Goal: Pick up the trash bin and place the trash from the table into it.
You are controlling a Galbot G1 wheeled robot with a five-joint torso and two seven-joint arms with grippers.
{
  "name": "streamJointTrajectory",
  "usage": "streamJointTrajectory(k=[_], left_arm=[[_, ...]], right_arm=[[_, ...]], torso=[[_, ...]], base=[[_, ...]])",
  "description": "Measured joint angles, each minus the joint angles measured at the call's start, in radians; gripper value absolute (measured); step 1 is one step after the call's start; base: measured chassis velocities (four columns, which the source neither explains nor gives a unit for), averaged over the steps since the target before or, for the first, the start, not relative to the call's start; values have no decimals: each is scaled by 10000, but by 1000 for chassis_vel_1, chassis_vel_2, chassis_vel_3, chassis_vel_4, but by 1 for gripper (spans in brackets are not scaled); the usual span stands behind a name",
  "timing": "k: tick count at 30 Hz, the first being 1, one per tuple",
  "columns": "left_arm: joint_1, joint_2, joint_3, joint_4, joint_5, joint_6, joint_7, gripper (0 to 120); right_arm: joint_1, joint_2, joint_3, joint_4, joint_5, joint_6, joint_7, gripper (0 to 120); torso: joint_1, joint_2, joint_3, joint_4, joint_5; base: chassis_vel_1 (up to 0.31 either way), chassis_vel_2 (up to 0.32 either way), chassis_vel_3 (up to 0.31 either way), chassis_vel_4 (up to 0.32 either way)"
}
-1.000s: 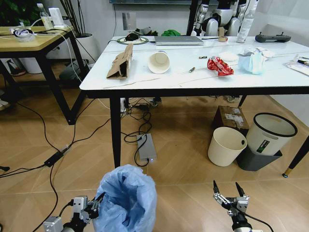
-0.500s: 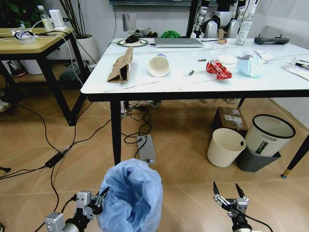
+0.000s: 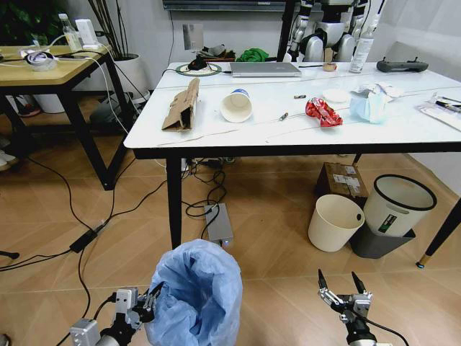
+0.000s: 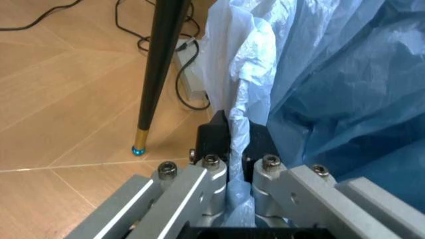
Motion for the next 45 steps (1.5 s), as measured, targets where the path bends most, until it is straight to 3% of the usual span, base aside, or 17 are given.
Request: streamJointTrajectory(k=[45], left_arm=[[24,-149,95,-40,184,52,8,0]], right_arm=[[-20,-86,-30,55,64,-15,-7,100]], torso=[[647,1856,1206,0,0]], base=[[0,0,0,0]])
